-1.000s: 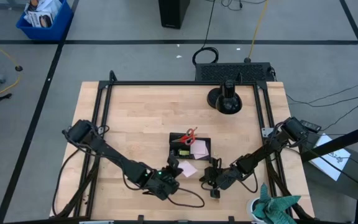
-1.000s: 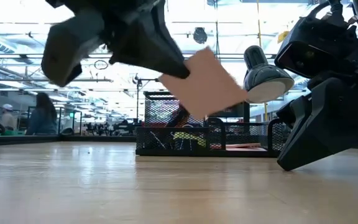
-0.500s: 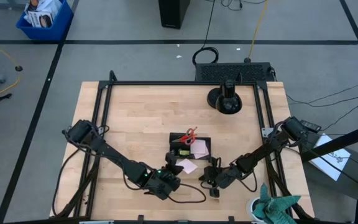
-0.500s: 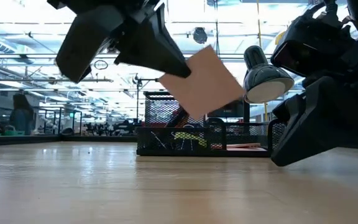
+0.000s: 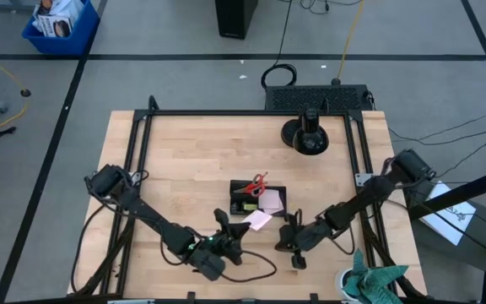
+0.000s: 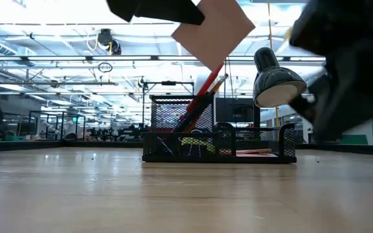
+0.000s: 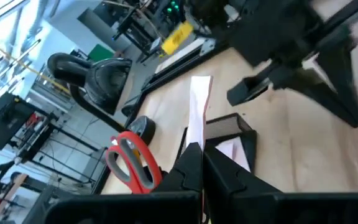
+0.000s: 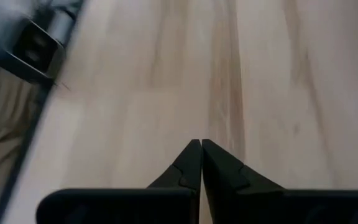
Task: Pick and place office supplies into organizer
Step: Put the pink sticky notes into the black desk organizer
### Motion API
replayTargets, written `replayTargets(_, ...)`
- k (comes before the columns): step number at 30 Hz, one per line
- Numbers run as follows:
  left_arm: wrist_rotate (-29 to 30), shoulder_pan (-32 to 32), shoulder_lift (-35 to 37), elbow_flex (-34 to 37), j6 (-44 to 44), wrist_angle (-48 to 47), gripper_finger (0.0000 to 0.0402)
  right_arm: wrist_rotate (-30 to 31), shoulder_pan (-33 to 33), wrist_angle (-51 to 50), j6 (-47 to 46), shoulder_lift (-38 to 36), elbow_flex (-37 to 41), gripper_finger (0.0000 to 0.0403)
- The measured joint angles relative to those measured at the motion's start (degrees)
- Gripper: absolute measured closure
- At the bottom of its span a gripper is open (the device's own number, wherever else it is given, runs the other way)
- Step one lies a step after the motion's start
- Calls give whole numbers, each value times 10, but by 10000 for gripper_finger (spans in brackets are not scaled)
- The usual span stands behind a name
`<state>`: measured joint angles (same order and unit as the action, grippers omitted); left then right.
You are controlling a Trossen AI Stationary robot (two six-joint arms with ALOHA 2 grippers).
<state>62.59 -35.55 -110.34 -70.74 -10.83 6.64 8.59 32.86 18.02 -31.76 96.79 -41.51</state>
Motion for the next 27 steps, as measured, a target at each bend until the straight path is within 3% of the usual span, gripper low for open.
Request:
replayTargets(11,1,43,0,-1,5,91,401,-17,2,-6,144,-82,0,397)
replayTargets(14,8,47,0,-1,9,110,401,-58,2,-14,154,-85,0,397)
replayTargets(20,67,35,-1,-3,12,155,401,-196,3,-35,172,-85,0,397)
replayTargets(23,104,31,-27,-44,5,151,401,-228,6,-38,176,-92,0,397)
replayTargets(27,140,29,-92,-150,-47,81,401,-237,27,-47,190,-97,0,397)
